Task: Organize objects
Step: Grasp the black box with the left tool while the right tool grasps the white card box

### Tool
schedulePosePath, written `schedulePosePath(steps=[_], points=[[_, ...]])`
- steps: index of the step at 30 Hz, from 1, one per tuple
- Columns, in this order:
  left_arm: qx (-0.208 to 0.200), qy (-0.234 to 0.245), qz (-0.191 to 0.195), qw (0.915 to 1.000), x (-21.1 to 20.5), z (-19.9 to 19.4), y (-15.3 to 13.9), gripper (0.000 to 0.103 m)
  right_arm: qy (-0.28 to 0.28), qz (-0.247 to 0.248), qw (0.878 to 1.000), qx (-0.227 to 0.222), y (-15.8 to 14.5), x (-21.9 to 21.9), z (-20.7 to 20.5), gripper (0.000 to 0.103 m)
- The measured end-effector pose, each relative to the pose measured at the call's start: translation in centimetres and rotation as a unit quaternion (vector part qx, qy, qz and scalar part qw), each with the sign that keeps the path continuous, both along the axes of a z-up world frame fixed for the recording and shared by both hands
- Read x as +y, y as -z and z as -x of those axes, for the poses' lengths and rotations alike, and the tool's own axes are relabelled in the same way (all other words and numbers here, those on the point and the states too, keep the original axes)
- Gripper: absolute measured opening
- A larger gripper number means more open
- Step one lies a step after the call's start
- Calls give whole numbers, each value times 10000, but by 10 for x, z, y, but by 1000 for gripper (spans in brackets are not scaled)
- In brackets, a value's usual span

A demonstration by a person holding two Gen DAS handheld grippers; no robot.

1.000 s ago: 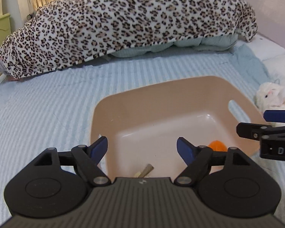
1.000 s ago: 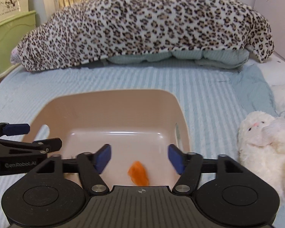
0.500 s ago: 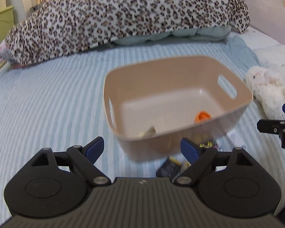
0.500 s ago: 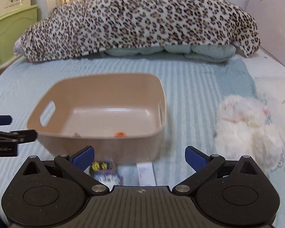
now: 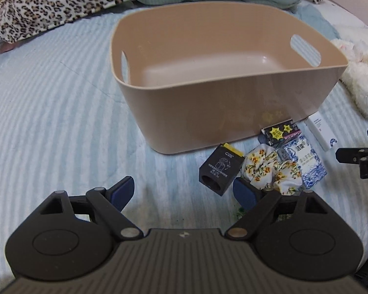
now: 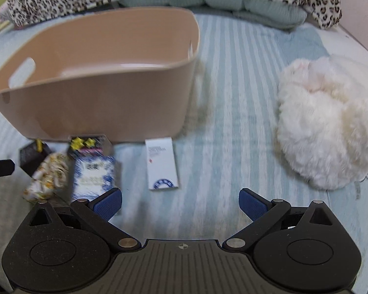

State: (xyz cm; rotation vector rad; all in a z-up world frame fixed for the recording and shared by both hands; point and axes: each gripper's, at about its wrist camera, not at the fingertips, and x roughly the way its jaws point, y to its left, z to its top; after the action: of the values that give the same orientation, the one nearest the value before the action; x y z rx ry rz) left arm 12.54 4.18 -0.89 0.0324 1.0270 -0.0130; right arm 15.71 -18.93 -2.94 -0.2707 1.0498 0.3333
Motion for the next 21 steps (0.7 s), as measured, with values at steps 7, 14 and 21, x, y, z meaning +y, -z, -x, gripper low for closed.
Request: schedulePosePath(steps=[7, 14, 21], points=[[58, 211, 143, 9997, 2, -16, 23, 88, -9, 183, 9998, 96, 25, 6, -16, 103], [-65, 398, 358, 9985, -2, -28, 34, 67, -127, 302, 9995, 18, 40, 17, -25, 90], [-119, 358, 437, 9983, 1, -24, 32, 34, -373, 76, 9993, -26, 39, 26, -18, 46]])
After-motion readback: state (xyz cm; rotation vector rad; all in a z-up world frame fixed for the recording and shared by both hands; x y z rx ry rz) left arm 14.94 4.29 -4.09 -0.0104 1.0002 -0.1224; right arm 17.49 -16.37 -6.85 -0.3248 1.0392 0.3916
